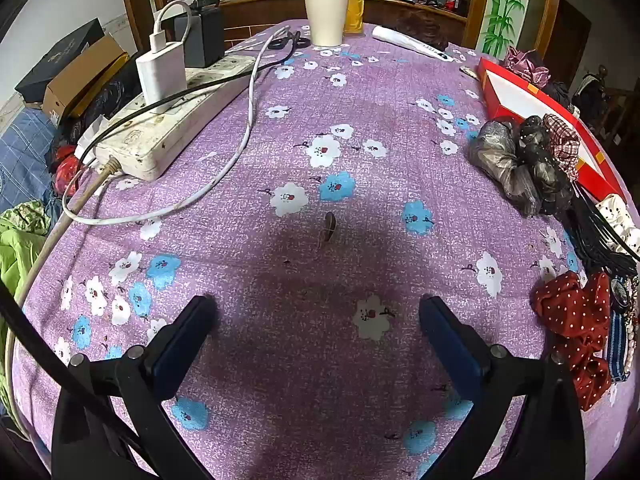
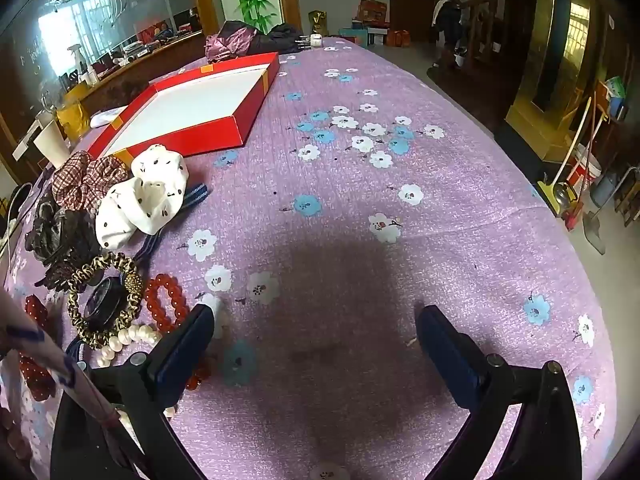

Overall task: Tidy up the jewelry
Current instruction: 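Move both tools toward the pile of scrunchies and jewelry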

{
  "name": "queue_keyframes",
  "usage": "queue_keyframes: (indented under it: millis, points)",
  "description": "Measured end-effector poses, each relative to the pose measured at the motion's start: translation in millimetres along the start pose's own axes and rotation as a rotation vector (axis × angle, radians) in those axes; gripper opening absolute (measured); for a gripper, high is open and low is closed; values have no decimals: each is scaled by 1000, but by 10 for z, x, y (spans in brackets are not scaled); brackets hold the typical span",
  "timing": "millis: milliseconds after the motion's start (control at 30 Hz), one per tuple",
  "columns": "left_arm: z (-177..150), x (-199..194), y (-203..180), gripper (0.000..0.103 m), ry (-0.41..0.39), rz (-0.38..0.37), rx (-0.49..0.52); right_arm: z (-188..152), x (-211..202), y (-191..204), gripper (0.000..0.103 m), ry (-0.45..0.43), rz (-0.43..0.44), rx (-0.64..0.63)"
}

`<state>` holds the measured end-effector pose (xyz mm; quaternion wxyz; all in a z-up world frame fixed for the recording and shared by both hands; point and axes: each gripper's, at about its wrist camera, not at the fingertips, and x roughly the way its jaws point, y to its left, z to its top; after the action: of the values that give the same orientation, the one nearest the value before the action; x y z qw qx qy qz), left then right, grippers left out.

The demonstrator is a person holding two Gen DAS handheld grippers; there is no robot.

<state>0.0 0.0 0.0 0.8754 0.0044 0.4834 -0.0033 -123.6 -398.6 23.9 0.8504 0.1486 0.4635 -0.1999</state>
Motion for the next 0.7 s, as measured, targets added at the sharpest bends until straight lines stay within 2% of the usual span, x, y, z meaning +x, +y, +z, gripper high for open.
queue_keyframes:
  millis: [367,467,567,700]
  points:
    - [-12,-10,14,103,-3,-2,-2,-6,-10,-12,103,-1,12,4]
    - [-46,-67,25,101,-15,-25,-3,-38,-86,-9,102,-20,24,3]
    - [-119,-343,42,100,-71,-38,-13,-91,-307,42,102,-104,6,-26]
    - [-162,-837,24,100,-205,-20,12,-187,-595,117,102,-207,-13,-46]
